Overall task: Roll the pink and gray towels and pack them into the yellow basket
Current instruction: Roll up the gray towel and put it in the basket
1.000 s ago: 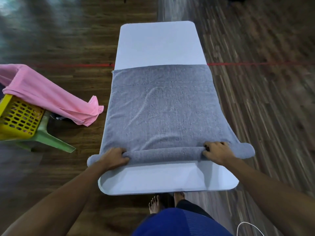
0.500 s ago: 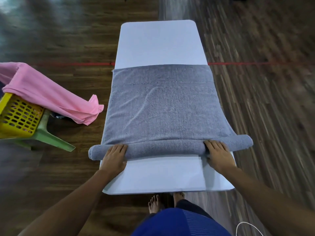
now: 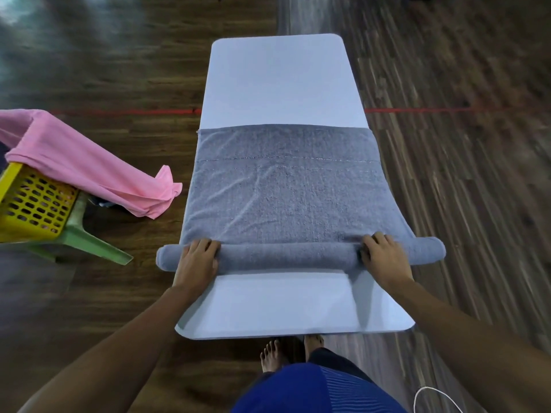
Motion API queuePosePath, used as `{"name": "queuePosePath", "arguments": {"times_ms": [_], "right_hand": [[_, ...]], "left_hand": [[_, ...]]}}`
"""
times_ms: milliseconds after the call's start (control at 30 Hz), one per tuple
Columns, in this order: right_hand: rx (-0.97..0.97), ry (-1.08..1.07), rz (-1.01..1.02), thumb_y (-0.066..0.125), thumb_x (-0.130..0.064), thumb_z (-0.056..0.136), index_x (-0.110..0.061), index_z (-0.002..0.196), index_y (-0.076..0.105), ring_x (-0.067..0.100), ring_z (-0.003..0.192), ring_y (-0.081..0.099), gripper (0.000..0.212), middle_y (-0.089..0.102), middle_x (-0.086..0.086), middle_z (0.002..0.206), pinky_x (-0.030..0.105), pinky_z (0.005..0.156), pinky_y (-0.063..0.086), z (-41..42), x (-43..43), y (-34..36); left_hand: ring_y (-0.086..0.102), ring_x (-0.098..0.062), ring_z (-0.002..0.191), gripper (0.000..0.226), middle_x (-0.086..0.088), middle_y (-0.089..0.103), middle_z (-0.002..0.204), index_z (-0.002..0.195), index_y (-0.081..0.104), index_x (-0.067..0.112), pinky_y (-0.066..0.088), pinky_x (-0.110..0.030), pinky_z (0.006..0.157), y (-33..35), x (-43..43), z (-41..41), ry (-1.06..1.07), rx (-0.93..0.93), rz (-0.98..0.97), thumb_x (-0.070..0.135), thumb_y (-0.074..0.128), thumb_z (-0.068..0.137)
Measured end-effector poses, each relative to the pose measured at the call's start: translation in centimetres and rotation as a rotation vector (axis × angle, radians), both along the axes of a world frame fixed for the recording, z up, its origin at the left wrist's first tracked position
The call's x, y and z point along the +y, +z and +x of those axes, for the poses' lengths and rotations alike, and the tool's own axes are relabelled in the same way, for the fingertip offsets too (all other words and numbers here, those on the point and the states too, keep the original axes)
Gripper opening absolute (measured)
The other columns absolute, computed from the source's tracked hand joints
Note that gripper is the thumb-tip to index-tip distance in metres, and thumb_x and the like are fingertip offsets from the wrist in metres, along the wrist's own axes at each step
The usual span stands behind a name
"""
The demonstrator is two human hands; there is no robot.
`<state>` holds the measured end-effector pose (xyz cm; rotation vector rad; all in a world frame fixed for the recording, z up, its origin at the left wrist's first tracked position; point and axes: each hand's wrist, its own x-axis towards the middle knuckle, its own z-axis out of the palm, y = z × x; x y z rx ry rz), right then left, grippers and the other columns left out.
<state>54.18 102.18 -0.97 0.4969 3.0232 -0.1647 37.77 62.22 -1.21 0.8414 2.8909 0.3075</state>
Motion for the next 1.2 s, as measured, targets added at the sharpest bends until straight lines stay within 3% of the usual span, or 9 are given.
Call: {"name": "queuePosePath", "arguments": {"times_ms": [67,200,267,600,767,867,933,1033,1200], "right_hand": [[0.031,-0.024,-0.065,0.059,-0.011,0.083,-0.005,0.090,0.062,0.038,0.081,0.058,0.009,0.060,0.014,0.087,0.046,0.069,0.048,0.2,-0.5,0.0],[-0.100,0.016,-0.102,0.074,-0.013,0.066,-0.009,0.111,0.062,0.034,0.103,0.059,0.047,0.064,0.010,0.110,0.047,0.091,0.046,1.7,-0.7,-0.7],[-0.096,0.025,-0.077,0.074,-0.011,0.067,-0.011,0.118,0.061,0.031,0.110,0.058,0.053,0.064,0.009,0.117,0.042,0.103,0.036,2.1,-0.4,-1.3],[-0.390,-0.007,-0.068,0.043,-0.038,0.092,-0.028,0.117,0.058,0.020,0.115,0.051,0.030,0.063,0.000,0.119,0.040,0.101,0.025,-1.1,-0.1,1.3],[-0.054,-0.058,0.001,0.066,-0.024,0.085,-0.012,0.101,0.060,0.035,0.090,0.054,0.020,0.057,0.012,0.097,0.046,0.077,0.041,0.1,0.1,-0.4],[0.080,-0.046,-0.053,0.047,-0.029,0.089,-0.008,0.091,0.062,0.036,0.080,0.058,0.026,0.061,0.011,0.087,0.044,0.066,0.048,1.2,-0.5,-0.4],[0.060,-0.020,-0.090,0.040,-0.034,0.083,-0.010,0.097,0.064,0.032,0.087,0.061,0.036,0.065,0.008,0.094,0.043,0.073,0.049,2.4,-1.0,-0.5],[-0.074,0.042,-0.082,0.062,-0.030,0.076,-0.011,0.122,0.058,0.029,0.113,0.057,0.050,0.062,0.007,0.121,0.046,0.101,0.042,3.7,-0.6,-1.5],[-0.141,0.028,-0.036,0.069,-0.026,0.074,-0.019,0.121,0.058,0.027,0.115,0.055,0.048,0.064,0.002,0.119,0.041,0.106,0.031,2.6,-0.2,-1.1]], "left_hand": [[0.058,-0.029,0.102,0.030,-0.010,0.064,0.112,0.110,0.064,0.010,0.045,-0.043,0.093,-0.1,0.2,0.6,-0.015,0.000,-0.012,0.011,0.063,0.080],[0.054,-0.030,0.119,0.060,-0.012,0.060,0.128,0.128,0.057,0.008,0.039,-0.045,0.107,-1.1,-0.3,1.5,-0.037,-0.058,-0.177,0.019,0.071,0.072],[0.057,-0.030,0.116,0.052,-0.013,0.062,0.124,0.125,0.059,0.007,0.041,-0.046,0.105,-1.3,-0.3,1.6,-0.024,-0.045,-0.174,0.016,0.070,0.075],[0.058,-0.021,0.093,0.021,0.001,0.066,0.093,0.077,0.053,0.025,0.034,-0.041,0.095,0.8,0.3,-0.4,0.050,-0.334,-0.339,0.038,0.041,0.088],[0.057,-0.031,0.095,0.018,-0.010,0.063,0.101,0.099,0.063,0.010,0.042,-0.045,0.085,-0.2,-0.2,-0.3,0.073,-0.016,-0.047,0.015,0.066,0.081],[0.061,-0.030,0.092,0.016,-0.010,0.066,0.098,0.097,0.066,0.008,0.048,-0.044,0.082,-0.3,0.2,0.9,-0.021,0.038,0.044,0.016,0.059,0.085],[0.062,-0.027,0.097,0.035,-0.008,0.067,0.106,0.108,0.066,0.009,0.050,-0.043,0.086,-0.6,0.1,2.1,-0.098,-0.002,-0.022,0.026,0.057,0.080],[0.059,-0.029,0.112,0.062,-0.011,0.062,0.123,0.126,0.058,0.006,0.045,-0.045,0.099,-1.0,-0.3,3.0,-0.135,-0.050,-0.156,0.024,0.072,0.068],[0.061,-0.025,0.101,0.040,-0.006,0.068,0.110,0.112,0.064,0.015,0.044,-0.041,0.096,-0.8,0.3,2.2,-0.081,-0.050,-0.149,0.027,0.067,0.074]]}}
